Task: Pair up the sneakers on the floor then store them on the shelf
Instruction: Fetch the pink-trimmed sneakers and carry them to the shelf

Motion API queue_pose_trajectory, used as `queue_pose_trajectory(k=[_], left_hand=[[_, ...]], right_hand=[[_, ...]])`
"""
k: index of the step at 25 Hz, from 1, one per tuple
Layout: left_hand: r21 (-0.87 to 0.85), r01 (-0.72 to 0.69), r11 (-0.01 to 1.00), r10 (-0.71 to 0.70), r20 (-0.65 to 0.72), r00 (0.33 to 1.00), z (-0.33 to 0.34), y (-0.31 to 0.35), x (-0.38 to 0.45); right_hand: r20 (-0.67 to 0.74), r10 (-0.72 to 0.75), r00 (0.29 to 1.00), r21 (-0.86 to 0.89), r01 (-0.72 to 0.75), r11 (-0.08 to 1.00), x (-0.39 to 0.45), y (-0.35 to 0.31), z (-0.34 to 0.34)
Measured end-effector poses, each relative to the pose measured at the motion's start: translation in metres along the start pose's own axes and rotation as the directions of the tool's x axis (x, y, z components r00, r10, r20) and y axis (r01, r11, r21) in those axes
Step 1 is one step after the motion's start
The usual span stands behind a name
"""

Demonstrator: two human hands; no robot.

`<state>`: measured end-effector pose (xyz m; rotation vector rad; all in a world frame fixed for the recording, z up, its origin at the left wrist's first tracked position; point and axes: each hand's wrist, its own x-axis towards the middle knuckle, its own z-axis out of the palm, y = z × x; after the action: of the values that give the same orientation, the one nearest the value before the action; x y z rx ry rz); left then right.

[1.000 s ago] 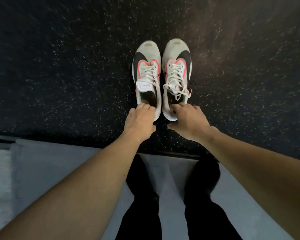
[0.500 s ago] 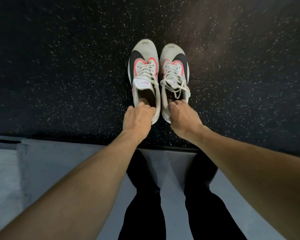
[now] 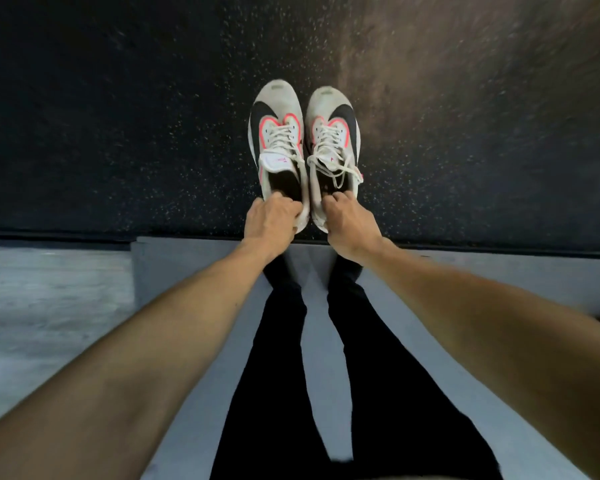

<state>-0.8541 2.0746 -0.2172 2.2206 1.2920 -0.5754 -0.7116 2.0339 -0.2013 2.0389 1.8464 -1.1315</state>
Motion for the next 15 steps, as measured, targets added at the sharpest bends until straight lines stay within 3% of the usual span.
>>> queue_pose_trajectory(k=[7, 12, 15], left_hand=[[0.024, 0.023, 0.999, -0.021, -0.069, 0.997, -0.114, 0.055, -0.127], [0.003, 0.075, 0.997, -0.074, -0.126, 0.989, -0.142, 0.077, -0.178], [0.034, 0.027, 0.999, -0.022, -0.162, 0.987, -0.154, 0.09, -0.187]], right_hand=[[-0.11, -0.066, 0.992, -0.015, 0.065, 0.998, -0.139, -0.045, -0.088], [-0.18, -0.134, 0.975, -0.054, 0.126, 0.991, -0.193, -0.057, -0.114], [-0.199, -0.129, 0.971, -0.053, 0.121, 0.991, -0.208, -0.053, -0.125]])
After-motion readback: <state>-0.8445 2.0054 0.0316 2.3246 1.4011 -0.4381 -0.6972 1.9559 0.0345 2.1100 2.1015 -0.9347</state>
